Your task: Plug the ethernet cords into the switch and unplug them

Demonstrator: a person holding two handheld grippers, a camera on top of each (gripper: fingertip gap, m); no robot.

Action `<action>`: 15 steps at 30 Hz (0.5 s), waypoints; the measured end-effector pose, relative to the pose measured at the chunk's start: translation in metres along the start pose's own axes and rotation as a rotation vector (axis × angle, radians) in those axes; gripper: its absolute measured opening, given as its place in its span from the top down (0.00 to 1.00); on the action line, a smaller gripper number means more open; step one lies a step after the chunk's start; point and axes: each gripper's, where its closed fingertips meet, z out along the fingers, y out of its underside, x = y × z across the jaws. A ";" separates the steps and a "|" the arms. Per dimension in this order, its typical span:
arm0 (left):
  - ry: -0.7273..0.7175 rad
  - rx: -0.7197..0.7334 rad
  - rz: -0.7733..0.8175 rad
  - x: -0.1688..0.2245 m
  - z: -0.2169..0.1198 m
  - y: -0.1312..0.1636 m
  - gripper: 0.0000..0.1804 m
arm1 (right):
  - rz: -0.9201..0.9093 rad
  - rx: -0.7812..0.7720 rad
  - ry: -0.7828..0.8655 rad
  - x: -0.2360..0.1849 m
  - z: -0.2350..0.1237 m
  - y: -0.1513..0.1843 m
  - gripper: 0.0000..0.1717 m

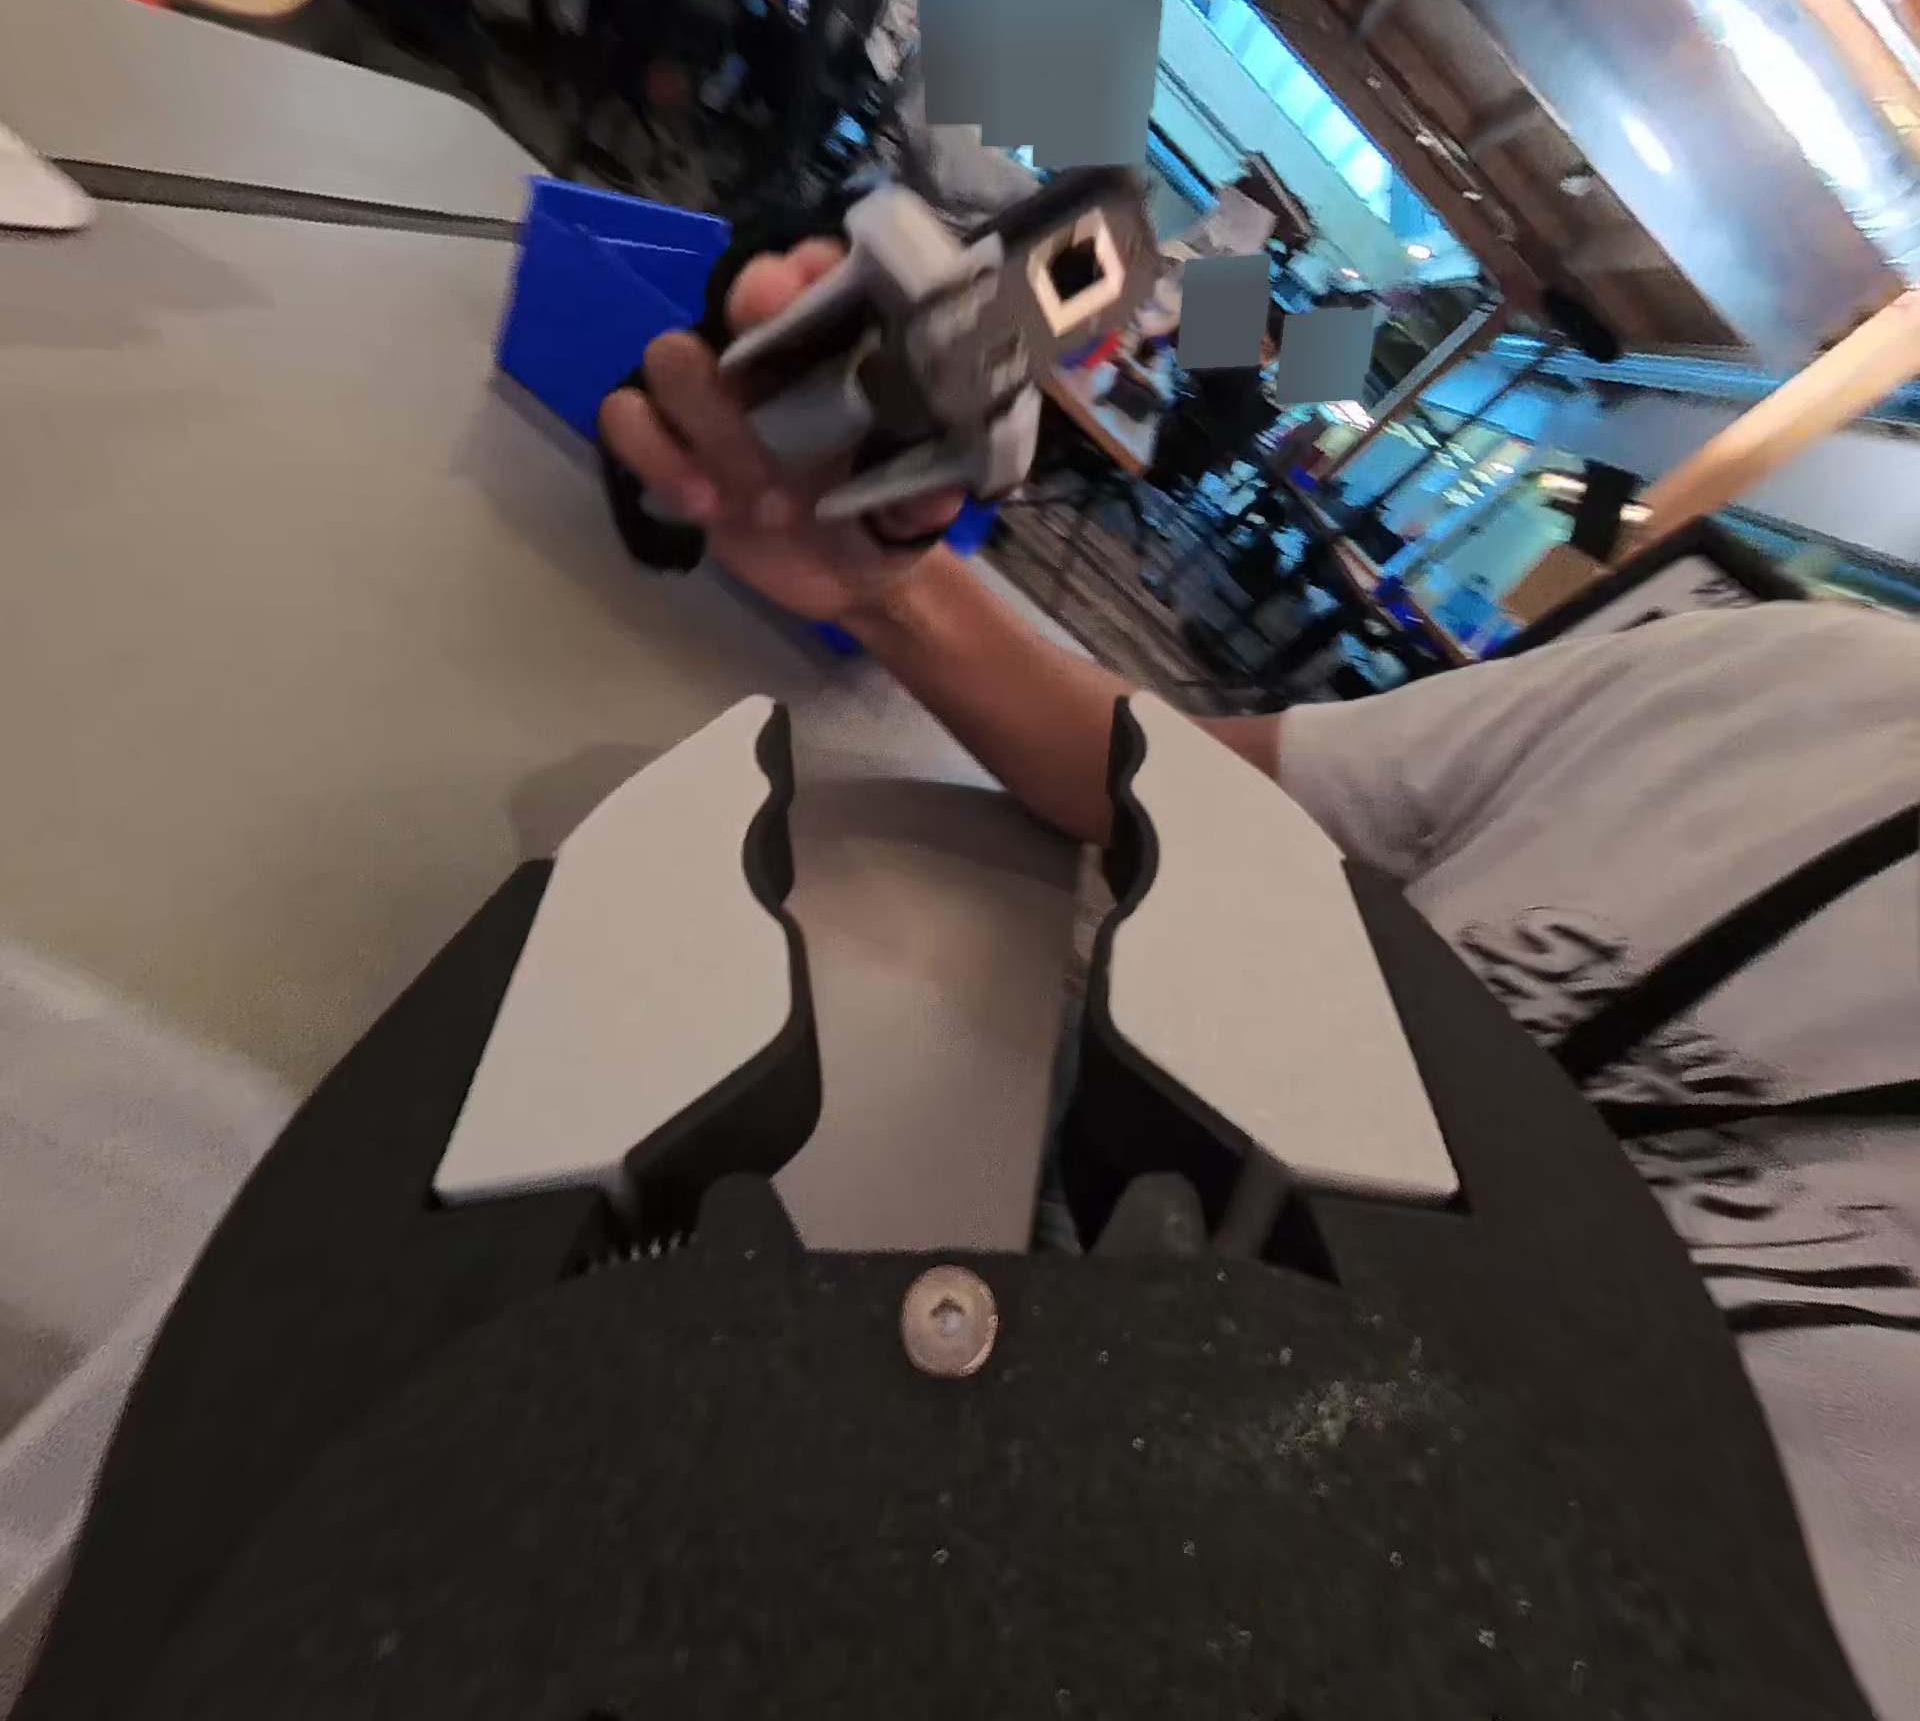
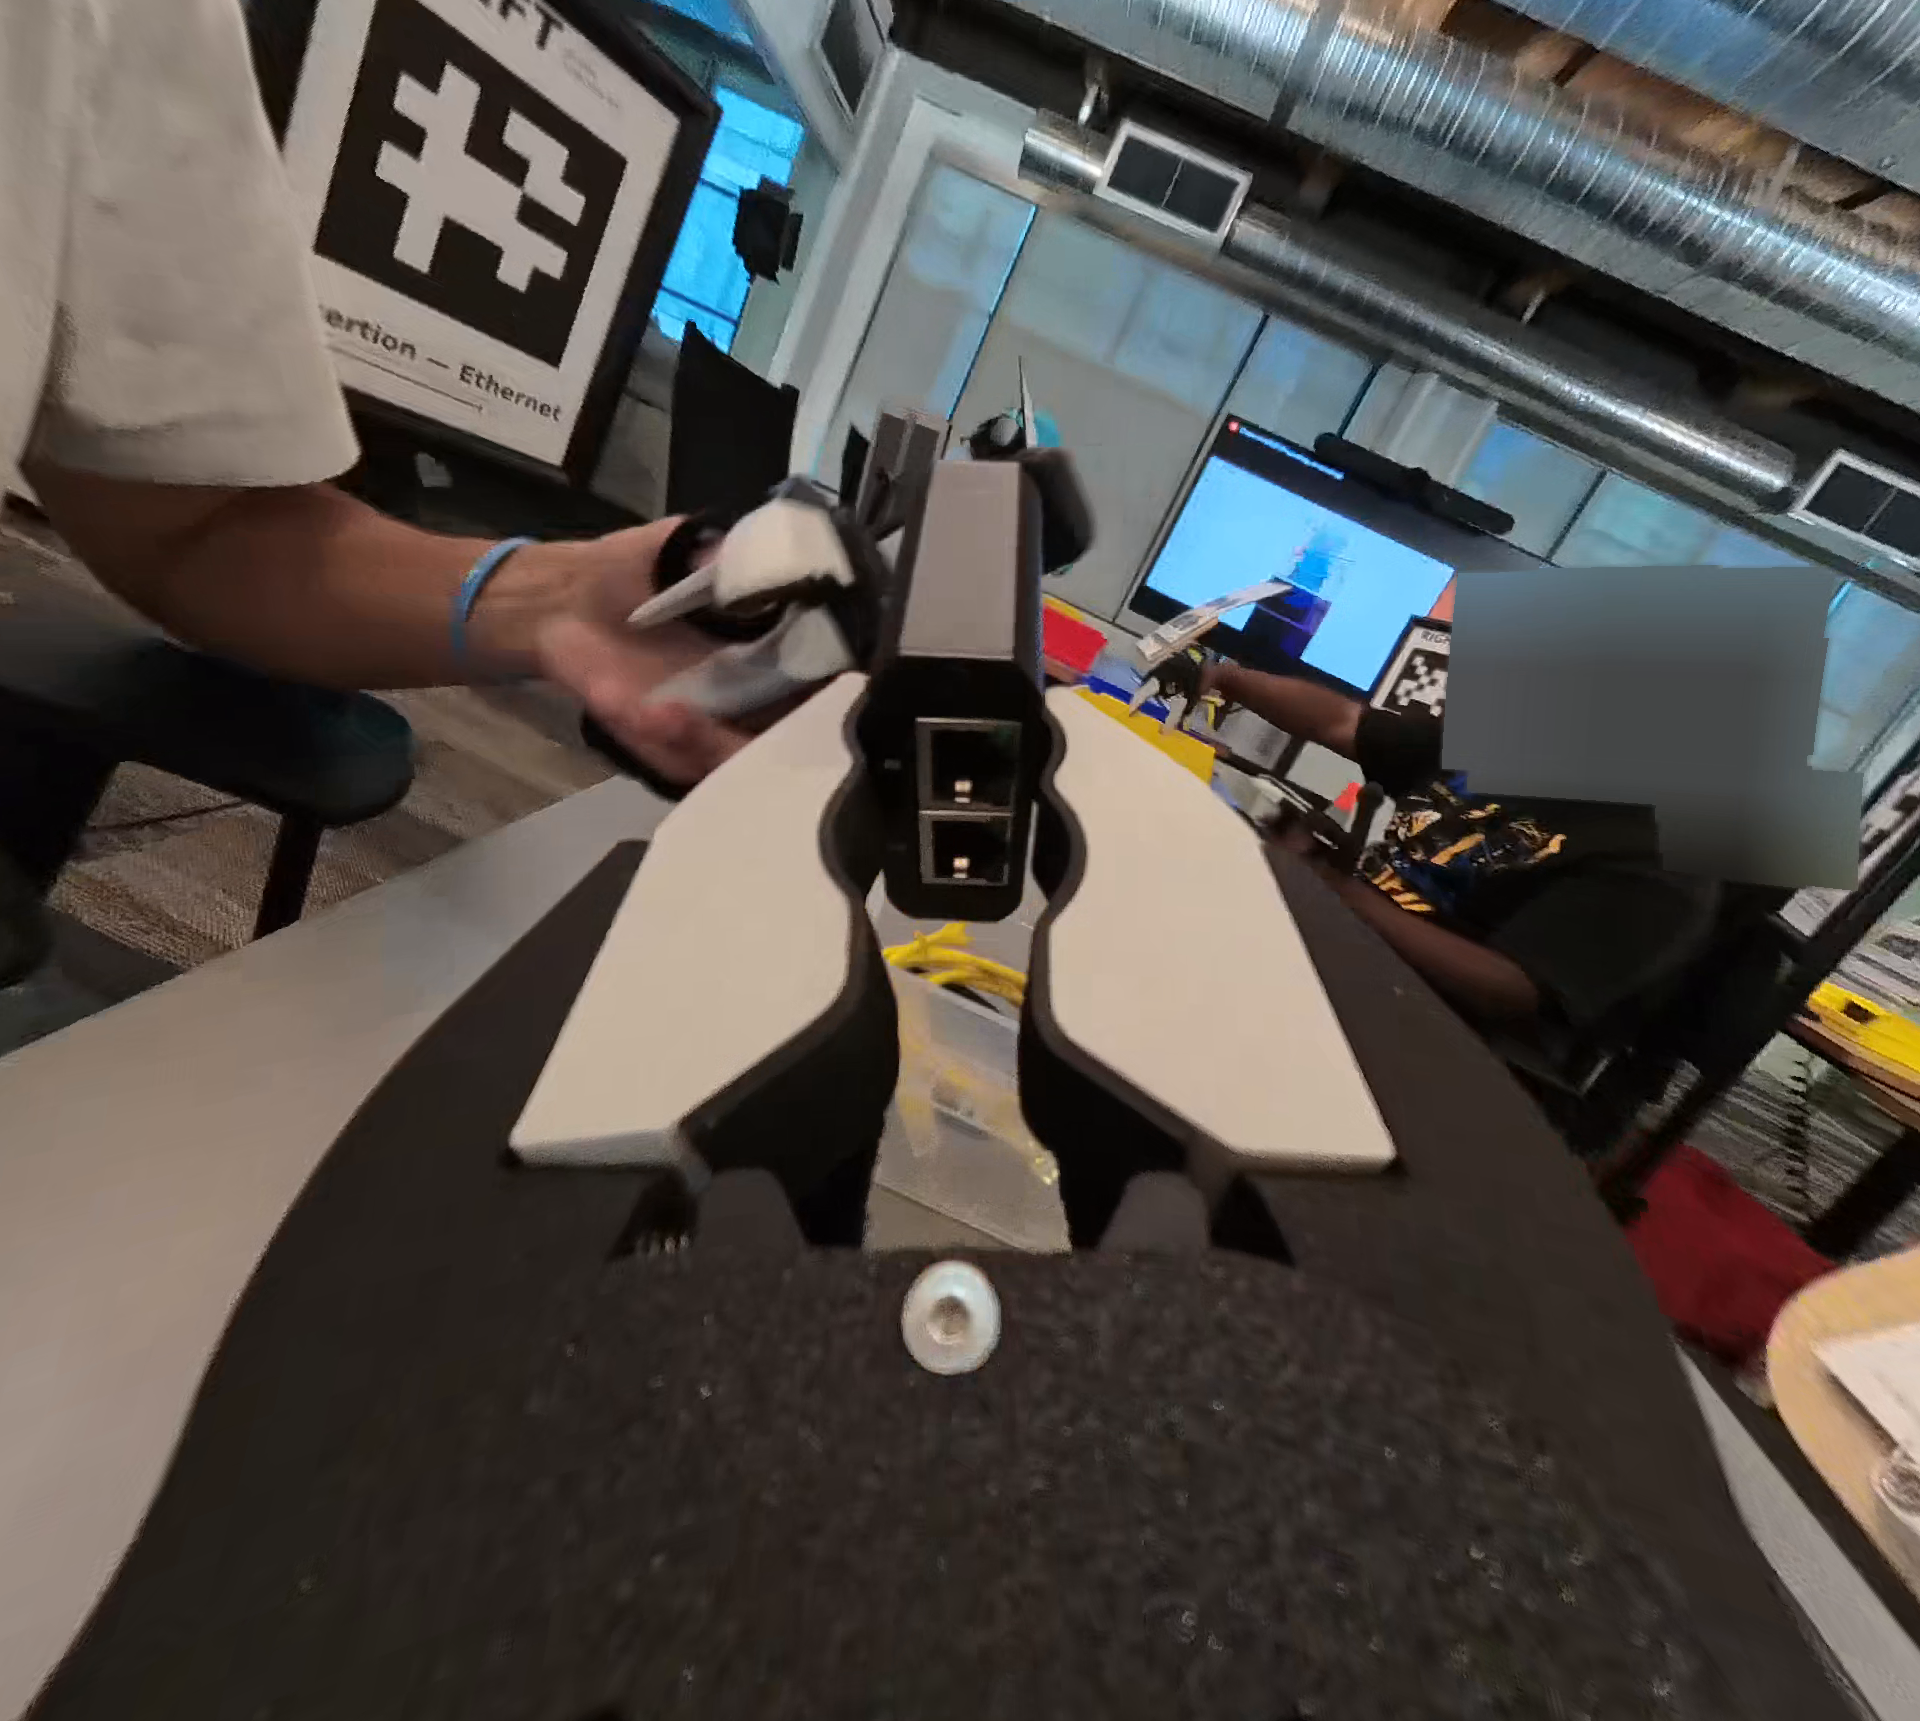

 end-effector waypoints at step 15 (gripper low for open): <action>-0.391 0.157 0.178 -0.045 -0.047 0.085 0.68 | -0.332 -0.008 -0.211 0.047 0.027 -0.075 0.86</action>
